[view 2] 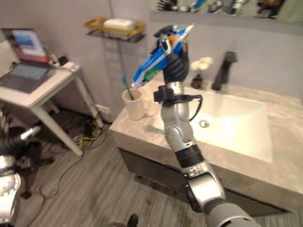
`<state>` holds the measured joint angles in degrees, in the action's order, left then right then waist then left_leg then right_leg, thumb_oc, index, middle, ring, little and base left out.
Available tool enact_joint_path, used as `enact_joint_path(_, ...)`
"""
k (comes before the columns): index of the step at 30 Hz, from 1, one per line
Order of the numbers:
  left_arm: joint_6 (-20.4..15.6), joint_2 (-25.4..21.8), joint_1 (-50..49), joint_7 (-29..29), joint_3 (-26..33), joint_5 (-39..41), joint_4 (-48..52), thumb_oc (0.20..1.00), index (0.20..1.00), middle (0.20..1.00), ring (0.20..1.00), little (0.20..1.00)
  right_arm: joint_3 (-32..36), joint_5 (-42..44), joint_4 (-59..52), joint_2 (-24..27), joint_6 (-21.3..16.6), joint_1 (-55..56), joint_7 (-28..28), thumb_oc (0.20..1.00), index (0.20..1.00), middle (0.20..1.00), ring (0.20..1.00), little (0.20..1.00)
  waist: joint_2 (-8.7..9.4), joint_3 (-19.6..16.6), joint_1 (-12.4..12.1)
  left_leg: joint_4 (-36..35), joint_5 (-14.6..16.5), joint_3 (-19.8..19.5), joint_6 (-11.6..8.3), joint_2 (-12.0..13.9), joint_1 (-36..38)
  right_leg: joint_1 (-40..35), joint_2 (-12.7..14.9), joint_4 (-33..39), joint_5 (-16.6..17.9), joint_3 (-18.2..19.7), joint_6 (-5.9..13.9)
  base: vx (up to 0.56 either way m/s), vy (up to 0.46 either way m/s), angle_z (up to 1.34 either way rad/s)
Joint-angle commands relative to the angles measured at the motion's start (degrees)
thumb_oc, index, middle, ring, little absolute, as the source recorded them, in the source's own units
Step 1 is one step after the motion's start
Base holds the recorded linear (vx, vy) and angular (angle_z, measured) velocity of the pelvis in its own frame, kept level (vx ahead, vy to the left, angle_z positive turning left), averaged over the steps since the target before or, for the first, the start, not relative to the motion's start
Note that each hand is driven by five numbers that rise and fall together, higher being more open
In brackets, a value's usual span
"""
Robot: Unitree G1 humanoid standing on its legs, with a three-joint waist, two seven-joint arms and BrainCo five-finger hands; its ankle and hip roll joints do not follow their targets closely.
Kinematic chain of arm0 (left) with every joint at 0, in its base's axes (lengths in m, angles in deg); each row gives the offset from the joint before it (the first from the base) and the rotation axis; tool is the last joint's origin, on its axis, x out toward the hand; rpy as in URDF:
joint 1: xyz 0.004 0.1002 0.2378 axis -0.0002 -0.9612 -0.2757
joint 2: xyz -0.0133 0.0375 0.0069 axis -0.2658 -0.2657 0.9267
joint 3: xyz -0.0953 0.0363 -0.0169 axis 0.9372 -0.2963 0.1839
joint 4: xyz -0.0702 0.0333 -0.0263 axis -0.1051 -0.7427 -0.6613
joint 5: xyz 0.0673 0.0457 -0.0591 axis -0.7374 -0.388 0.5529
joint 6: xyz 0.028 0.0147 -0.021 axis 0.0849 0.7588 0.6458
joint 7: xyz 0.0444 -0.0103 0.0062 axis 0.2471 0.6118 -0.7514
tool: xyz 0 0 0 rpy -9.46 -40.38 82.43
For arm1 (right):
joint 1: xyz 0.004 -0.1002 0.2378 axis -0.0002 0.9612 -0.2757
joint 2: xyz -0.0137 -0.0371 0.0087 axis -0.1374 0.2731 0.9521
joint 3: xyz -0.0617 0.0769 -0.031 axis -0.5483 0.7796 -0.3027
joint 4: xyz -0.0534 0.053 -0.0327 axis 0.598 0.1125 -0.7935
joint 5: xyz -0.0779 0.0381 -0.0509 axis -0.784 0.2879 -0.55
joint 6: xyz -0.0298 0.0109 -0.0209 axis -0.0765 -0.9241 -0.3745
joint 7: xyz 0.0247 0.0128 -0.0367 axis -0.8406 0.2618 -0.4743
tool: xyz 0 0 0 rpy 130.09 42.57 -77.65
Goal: Put brush and paste in cup on sink, flatten towel.
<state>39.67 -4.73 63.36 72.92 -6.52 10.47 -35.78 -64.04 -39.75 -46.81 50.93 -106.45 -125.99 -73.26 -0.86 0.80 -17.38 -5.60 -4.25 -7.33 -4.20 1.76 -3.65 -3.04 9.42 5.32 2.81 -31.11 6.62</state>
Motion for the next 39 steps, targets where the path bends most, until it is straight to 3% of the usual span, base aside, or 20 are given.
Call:
enact_joint_path(1,0.69,-8.5,3.29,2.08,-0.8,-2.17,-4.39,1.0,1.0,1.0,1.0,1.0,0.33,-4.98,-2.53,2.18,-1.6,-5.49,0.12,0.2,0.2,0.2,0.2,0.2,2.12,-0.15,-1.0,0.6,3.91,-2.49,0.57,-0.35,-1.61,-4.73,2.77,-0.32,-3.56,-1.11,1.73,0.03,0.02,0.54)
enact_joint_path(3,2.24,-7.57,3.34,3.55,-2.34,0.59,-11.54,1.0,1.0,1.0,1.0,1.0,0.68,-6.11,-0.9,3.81,-1.17,-5.61,-0.54,0.2,0.2,0.2,0.2,0.2,2.36,-0.23,-1.59,0.6,3.64,-4.56,0.71,-1.04,-2.71,-5.34,2.68,-0.32,-3.9,-3.3,1.76,0.05,0.032,0.47)
enact_joint_path(5,3.17,-4.04,3.99,5.06,-3.12,8.66,-19.06,1.0,1.0,1.0,1.0,1.0,0.63,-5.74,-0.19,3.43,-0.64,-5.25,-0.97,0.2,0.2,0.2,0.2,0.2,2.45,0.05,-1.54,0.6,3.45,-5.13,0.87,-1.54,-3.29,-5.21,2.75,-0.32,-3.8,-3.94,1.84,0.03,0.054,0.53)
enact_joint_path(11,6.55,0.25,3.7,8.85,-9.29,11.13,-35.83,1.0,1.0,1.0,1.0,1.0,0.64,-4.59,2.19,1.86,-0.84,-5.46,-1.14,0.2,0.2,0.2,0.2,0.2,1.96,0.52,-1.32,0.6,3.02,-6.04,1.45,-2.47,-4.59,-4.52,3.16,-0.32,-3.57,-4.74,2.04,0.04,0.065,0.16)
enact_joint_path(15,7.33,3.06,4.65,9.4,-9.96,11.51,-46.33,1.0,1.0,1.0,1.0,1.0,0.7,-3.53,4.05,1.2,-1.37,-5.86,-1.15,0.2,0.2,0.2,0.2,0.2,2.07,0.63,-1.52,0.6,3.21,-5.76,1.7,-2.6,-4.48,-4.37,3.31,-0.32,-3.6,-4.49,2.05,0.06,0.044,-0.01)
enact_joint_path(32,9.28,6.82,6.48,10.69,-13.44,5.98,-60.51,1.0,1.0,1.0,1.0,1.0,-1.23,-3.8,4.41,2.13,-2.7,-9.95,-1.77,0.2,0.2,0.2,0.2,0.2,2.97,0.2,-0.42,0.6,4.02,-3.64,1.7,-1.68,-3.66,-3.88,3.02,-0.32,-3.22,-2.69,2.36,0.03,0.003,-0.07)
enact_joint_path(35,9.98,8.42,6.66,11.69,-12.01,10.0,-62.56,1.0,1.0,1.0,1.0,1.0,-1.38,-3.28,5.14,2.16,-2.48,-10.43,-1.63,0.2,0.2,0.2,0.2,0.2,3.09,0.13,-0.38,0.6,4.03,-3.67,1.7,-1.66,-3.63,-3.89,3.05,-0.32,-3.21,-2.74,2.35,0.02,-0.003,-0.09)
enact_joint_path(39,10.13,9.11,6.26,12.07,-11.69,9.55,-64.45,1.0,1.0,1.0,1.0,1.0,-1.51,-4.03,6.26,3.67,-2.26,-11.05,-1.61,0.2,0.2,0.2,0.2,0.2,3.16,0.04,-0.49,0.6,4.03,-3.77,1.7,-1.74,-3.88,-3.67,3.06,-0.32,-3.31,-2.82,2.42,0.0,0.0,0.0)
